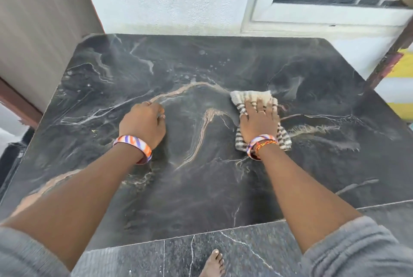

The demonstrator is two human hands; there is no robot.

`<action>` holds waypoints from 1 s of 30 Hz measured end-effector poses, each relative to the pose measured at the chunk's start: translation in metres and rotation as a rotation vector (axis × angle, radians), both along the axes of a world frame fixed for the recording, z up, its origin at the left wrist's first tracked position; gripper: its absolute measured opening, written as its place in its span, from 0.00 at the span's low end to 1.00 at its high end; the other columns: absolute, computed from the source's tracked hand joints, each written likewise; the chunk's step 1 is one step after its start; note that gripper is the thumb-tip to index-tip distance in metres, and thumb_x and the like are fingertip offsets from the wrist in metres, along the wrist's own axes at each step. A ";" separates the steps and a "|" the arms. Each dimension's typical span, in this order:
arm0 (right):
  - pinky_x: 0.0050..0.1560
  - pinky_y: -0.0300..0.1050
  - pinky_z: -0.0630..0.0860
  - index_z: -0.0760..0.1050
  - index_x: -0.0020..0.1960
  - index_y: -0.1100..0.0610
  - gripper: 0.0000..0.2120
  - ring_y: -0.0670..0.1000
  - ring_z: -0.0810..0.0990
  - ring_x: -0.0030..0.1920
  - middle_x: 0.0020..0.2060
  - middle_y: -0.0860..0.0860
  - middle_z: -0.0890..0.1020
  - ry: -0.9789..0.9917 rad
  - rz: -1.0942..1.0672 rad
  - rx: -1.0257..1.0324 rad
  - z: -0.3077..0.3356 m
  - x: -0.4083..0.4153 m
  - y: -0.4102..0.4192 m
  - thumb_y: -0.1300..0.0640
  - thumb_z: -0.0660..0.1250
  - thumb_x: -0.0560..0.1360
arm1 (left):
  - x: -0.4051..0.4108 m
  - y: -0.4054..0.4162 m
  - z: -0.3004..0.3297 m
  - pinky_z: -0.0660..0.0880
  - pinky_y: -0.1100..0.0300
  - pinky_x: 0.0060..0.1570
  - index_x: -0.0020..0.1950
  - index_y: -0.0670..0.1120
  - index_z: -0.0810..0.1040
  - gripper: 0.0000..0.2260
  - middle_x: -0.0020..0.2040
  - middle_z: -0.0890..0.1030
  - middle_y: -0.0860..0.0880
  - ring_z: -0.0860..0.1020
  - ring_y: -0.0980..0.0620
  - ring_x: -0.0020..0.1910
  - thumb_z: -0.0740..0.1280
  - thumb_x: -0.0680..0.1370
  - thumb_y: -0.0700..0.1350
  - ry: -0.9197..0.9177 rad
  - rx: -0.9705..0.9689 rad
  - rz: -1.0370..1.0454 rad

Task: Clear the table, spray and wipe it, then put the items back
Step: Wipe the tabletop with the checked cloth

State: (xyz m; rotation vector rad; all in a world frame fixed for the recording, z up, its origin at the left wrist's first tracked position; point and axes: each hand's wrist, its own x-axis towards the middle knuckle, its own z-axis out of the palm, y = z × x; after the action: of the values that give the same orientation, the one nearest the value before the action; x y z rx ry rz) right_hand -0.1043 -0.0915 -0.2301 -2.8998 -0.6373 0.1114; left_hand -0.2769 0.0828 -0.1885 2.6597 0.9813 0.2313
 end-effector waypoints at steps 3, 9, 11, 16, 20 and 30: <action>0.76 0.51 0.42 0.56 0.76 0.49 0.25 0.55 0.48 0.77 0.77 0.54 0.55 -0.009 0.439 0.074 0.000 -0.040 0.060 0.51 0.54 0.79 | 0.012 0.006 0.001 0.76 0.45 0.51 0.55 0.42 0.77 0.12 0.55 0.79 0.40 0.75 0.37 0.55 0.58 0.76 0.40 0.008 0.037 0.043; 0.75 0.49 0.42 0.63 0.72 0.46 0.25 0.51 0.53 0.77 0.75 0.50 0.61 0.033 0.809 0.151 -0.001 -0.055 0.057 0.53 0.48 0.76 | 0.039 0.016 0.007 0.76 0.46 0.48 0.54 0.40 0.77 0.11 0.53 0.78 0.37 0.76 0.36 0.53 0.58 0.76 0.38 0.014 0.095 0.152; 0.75 0.52 0.39 0.58 0.74 0.43 0.24 0.51 0.50 0.77 0.76 0.48 0.58 0.024 0.637 0.136 -0.003 -0.019 0.039 0.54 0.51 0.78 | 0.046 0.015 0.006 0.74 0.47 0.46 0.54 0.41 0.77 0.11 0.53 0.78 0.38 0.76 0.36 0.53 0.58 0.76 0.39 0.041 0.117 0.153; 0.76 0.59 0.40 0.53 0.76 0.47 0.25 0.54 0.44 0.77 0.77 0.50 0.53 -0.018 -0.042 0.036 -0.001 0.079 -0.020 0.52 0.51 0.80 | 0.064 0.011 0.001 0.73 0.48 0.47 0.55 0.40 0.77 0.11 0.54 0.78 0.39 0.75 0.37 0.54 0.58 0.77 0.41 0.061 0.107 0.116; 0.76 0.57 0.38 0.52 0.77 0.50 0.26 0.58 0.42 0.77 0.77 0.54 0.51 0.016 -0.264 0.030 -0.002 0.111 -0.009 0.52 0.50 0.80 | 0.073 0.023 -0.004 0.73 0.49 0.45 0.53 0.41 0.77 0.11 0.52 0.78 0.40 0.76 0.37 0.52 0.58 0.77 0.42 0.079 0.122 0.091; 0.76 0.52 0.46 0.57 0.74 0.42 0.24 0.54 0.51 0.77 0.77 0.54 0.55 0.042 0.517 0.135 0.004 0.049 0.158 0.54 0.53 0.79 | 0.080 0.085 -0.002 0.74 0.48 0.46 0.58 0.44 0.77 0.14 0.56 0.78 0.41 0.76 0.37 0.54 0.58 0.76 0.39 0.072 0.118 0.149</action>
State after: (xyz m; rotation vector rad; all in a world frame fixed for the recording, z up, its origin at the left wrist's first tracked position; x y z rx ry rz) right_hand -0.0553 0.0664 -0.2263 -2.5305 -1.3138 0.1845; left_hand -0.1970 0.1674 -0.1906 2.7192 1.2264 0.2334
